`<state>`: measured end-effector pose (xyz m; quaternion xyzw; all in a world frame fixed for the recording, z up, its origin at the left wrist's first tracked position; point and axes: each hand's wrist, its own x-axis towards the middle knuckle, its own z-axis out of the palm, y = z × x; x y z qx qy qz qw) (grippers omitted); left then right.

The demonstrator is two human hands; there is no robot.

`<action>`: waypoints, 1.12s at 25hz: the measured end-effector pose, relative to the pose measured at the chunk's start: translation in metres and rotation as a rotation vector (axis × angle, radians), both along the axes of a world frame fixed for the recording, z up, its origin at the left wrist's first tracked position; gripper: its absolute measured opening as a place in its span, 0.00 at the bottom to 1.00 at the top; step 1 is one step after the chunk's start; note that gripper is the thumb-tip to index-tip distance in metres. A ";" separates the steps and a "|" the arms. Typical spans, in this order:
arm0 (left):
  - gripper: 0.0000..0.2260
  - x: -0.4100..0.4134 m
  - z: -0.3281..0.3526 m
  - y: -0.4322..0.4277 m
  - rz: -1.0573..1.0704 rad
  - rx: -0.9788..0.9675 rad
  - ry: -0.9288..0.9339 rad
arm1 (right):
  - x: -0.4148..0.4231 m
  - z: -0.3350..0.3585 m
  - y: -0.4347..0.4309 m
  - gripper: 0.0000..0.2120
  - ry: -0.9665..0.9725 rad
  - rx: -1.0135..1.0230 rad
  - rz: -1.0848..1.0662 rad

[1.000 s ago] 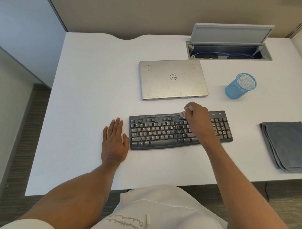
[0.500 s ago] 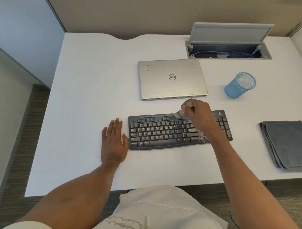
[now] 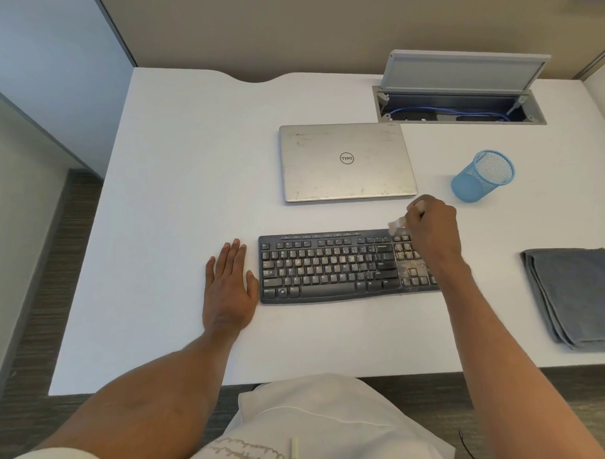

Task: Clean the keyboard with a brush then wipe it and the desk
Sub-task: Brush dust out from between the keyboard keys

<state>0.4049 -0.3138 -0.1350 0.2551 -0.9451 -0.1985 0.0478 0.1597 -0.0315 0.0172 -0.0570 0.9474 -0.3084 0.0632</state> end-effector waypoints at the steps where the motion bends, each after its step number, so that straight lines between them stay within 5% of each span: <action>1: 0.29 0.000 0.000 0.000 0.000 -0.001 -0.004 | 0.006 0.002 -0.009 0.10 -0.006 -0.041 0.022; 7: 0.29 0.001 0.000 0.000 0.003 0.005 -0.011 | 0.026 -0.010 -0.031 0.09 -0.116 -0.116 0.129; 16: 0.29 0.000 0.000 0.000 0.006 0.018 -0.015 | 0.028 -0.006 0.003 0.10 0.080 -0.106 -0.012; 28: 0.29 0.000 0.000 0.000 0.003 0.017 -0.008 | 0.042 -0.013 -0.005 0.11 0.057 -0.145 0.045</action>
